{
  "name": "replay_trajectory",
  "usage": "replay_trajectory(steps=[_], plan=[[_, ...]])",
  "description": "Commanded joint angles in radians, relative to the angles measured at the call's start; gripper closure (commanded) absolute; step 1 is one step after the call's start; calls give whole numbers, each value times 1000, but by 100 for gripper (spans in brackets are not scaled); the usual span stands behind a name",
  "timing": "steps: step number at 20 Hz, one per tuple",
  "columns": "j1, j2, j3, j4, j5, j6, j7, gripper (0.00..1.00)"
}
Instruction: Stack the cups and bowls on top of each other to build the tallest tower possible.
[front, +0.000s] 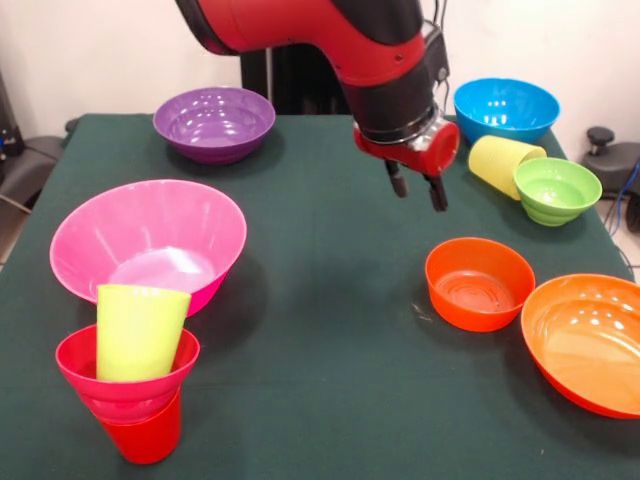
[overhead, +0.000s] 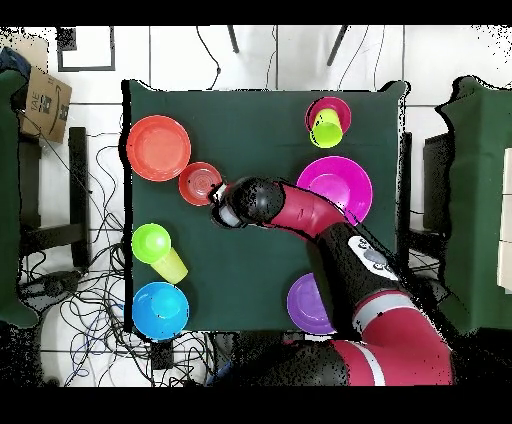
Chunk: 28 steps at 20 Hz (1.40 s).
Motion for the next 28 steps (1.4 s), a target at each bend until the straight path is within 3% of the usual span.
replay_trajectory(steps=[1,16,28], plan=[[9,82,72,33,1,-134,44,0],[45,173,33,20,-29,-301,78,0],[87,262,7,-24,-33,-363,67,0]])
